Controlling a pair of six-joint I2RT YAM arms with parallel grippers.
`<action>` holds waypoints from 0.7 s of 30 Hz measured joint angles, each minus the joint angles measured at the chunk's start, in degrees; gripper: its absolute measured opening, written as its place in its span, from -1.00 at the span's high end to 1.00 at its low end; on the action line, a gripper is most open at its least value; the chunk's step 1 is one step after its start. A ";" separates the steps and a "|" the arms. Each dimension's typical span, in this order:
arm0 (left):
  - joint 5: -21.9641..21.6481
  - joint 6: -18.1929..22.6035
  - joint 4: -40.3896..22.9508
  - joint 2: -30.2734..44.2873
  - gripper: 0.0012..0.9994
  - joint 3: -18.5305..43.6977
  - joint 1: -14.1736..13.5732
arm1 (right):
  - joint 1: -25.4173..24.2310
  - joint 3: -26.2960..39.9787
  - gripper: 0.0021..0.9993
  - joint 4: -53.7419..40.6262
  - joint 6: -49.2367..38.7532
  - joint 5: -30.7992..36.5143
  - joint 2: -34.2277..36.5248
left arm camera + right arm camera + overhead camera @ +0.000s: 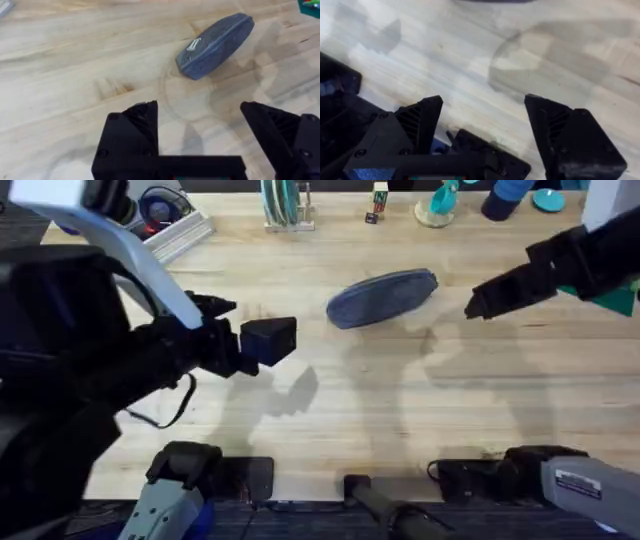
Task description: Unzip the bag, pick up the pens from the table one at a time and place them inside, then zip the bag closed.
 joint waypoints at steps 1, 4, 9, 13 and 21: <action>-0.20 -0.16 -1.57 0.00 -0.99 1.01 0.00 | 0.00 0.00 -0.99 -0.64 0.18 0.00 0.00; -0.43 -0.33 -5.30 0.00 -0.99 2.86 0.00 | 0.00 0.00 -0.99 -2.04 0.38 0.00 -0.02; -2.38 -1.42 -12.26 1.03 -0.99 6.00 0.00 | 0.00 0.00 -0.99 -3.05 0.41 0.00 0.00; -5.25 -2.93 -15.44 2.88 -0.99 8.72 0.00 | 0.00 0.00 -0.99 -3.05 0.40 0.00 0.00; -7.34 -5.33 -15.78 7.60 -0.99 9.57 0.00 | 0.00 0.00 -0.99 -3.05 0.40 0.00 0.00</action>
